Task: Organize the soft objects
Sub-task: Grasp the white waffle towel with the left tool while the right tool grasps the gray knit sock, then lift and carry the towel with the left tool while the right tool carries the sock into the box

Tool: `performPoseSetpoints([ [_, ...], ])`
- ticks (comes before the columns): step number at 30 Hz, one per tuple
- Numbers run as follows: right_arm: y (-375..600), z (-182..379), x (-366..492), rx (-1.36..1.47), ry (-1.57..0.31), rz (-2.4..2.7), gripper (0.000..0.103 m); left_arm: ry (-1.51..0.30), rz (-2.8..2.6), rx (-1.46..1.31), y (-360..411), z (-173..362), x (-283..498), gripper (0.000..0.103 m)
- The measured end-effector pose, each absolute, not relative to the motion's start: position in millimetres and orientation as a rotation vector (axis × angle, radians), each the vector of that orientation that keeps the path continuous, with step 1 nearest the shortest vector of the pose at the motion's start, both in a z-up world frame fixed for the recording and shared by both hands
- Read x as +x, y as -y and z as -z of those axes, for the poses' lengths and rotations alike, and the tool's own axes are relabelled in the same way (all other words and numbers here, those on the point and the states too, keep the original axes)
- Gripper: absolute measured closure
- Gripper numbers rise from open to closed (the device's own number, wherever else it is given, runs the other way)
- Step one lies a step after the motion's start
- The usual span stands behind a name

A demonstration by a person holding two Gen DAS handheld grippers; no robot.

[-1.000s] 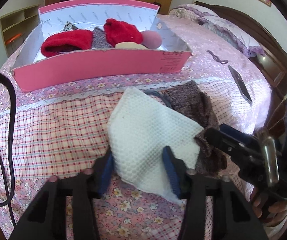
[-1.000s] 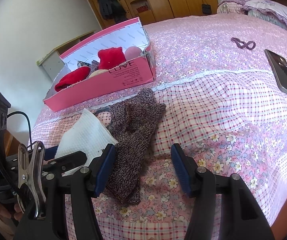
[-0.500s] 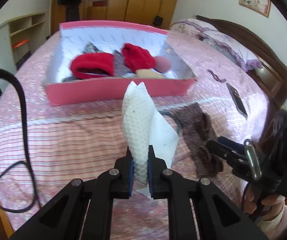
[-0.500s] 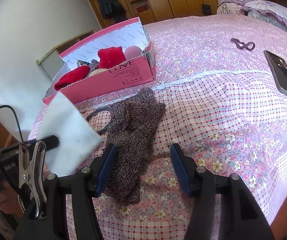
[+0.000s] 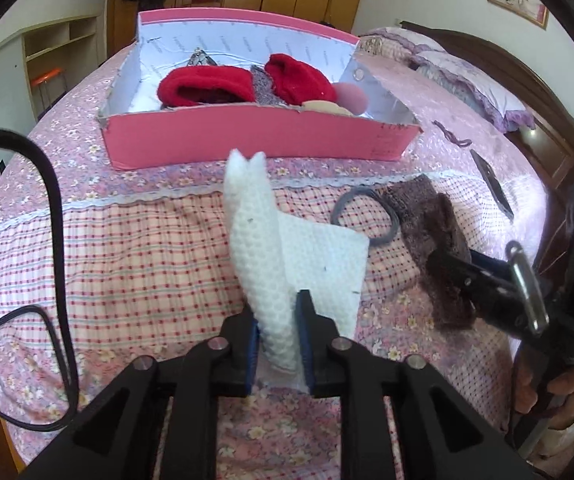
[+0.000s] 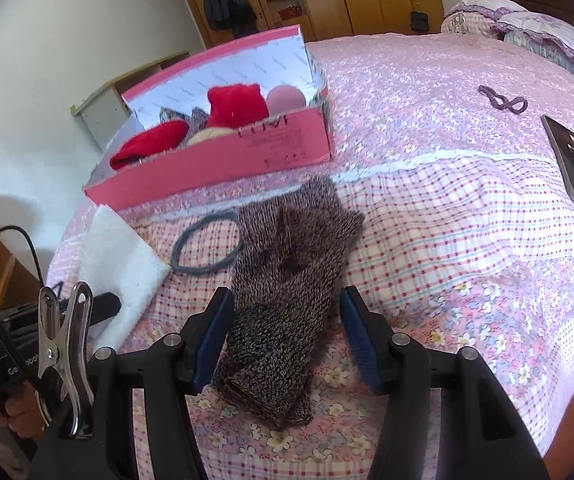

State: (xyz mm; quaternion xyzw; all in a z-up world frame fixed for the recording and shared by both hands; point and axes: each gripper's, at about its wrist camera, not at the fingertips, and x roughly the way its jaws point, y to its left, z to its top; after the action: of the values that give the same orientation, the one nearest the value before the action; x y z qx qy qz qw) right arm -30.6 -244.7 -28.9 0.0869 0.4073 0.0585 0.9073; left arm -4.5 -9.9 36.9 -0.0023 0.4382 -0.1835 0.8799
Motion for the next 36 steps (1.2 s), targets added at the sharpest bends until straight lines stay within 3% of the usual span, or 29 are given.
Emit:
performPoseSetpoints([
  [9, 244.4, 38.1, -30.5, 0.157, -0.837, -0.118, 0.047, -0.897, 0.397, -0.016, 17.0, -30.4, 0.1, 0.076],
  [12, 245.6, 38.1, -34.2, 0.155, -0.829, -0.103, 0.056, -0.892, 0.396, -0.013, 17.7, -30.8, 0.0, 0.076],
  [17, 249.4, 37.0, -34.1, 0.182, -0.821, -0.091, 0.080, -0.884, 0.405, -0.015, 17.3, -31.1, 0.4, 0.076],
  [19, 249.8, 35.6, -36.9, 0.190, -0.807, -0.096, 0.088, -0.883, 0.407, -0.018, 16.8, -31.3, 0.5, 0.084],
  [25, 248.8, 27.2, -45.8, 0.191, -0.753, -0.111, 0.092, -0.873, 0.412, -0.020, 12.9, -37.4, -3.5, 0.091],
  [36, 241.3, 3.8, -61.8, 0.142, -0.646, -0.132, 0.093, -0.808, 0.430, -0.027, 7.6, -70.8, -17.3, 0.093],
])
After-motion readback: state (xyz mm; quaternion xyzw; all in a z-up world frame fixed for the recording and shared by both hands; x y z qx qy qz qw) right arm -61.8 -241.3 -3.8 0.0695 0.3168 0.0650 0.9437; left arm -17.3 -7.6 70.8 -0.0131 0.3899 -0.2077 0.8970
